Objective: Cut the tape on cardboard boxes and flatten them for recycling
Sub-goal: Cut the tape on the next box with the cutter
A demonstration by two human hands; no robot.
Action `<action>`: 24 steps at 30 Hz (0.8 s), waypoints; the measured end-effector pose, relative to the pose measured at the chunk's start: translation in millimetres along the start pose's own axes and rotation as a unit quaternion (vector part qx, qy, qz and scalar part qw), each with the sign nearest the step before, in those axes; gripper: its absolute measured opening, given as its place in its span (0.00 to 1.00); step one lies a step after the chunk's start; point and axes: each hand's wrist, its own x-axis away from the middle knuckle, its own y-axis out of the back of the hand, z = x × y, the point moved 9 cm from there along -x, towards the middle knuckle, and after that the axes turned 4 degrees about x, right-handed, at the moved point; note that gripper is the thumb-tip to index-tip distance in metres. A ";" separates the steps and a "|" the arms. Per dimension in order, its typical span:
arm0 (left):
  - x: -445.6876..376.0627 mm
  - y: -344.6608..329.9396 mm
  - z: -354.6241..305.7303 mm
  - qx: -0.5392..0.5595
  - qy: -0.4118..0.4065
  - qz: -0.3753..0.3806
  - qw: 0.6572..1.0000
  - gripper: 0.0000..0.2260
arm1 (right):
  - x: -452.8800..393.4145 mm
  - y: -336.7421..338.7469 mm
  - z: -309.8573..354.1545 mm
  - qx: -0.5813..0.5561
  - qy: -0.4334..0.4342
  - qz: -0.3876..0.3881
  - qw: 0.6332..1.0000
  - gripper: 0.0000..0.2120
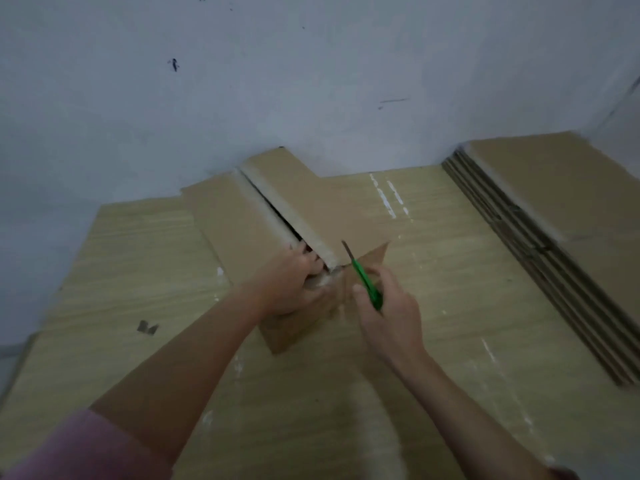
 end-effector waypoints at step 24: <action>90.2 45.7 23.2 0.072 -0.017 -0.388 0.919 0.11 | -12.7 -30.1 -10.0 0.050 0.211 0.022 0.976 0.22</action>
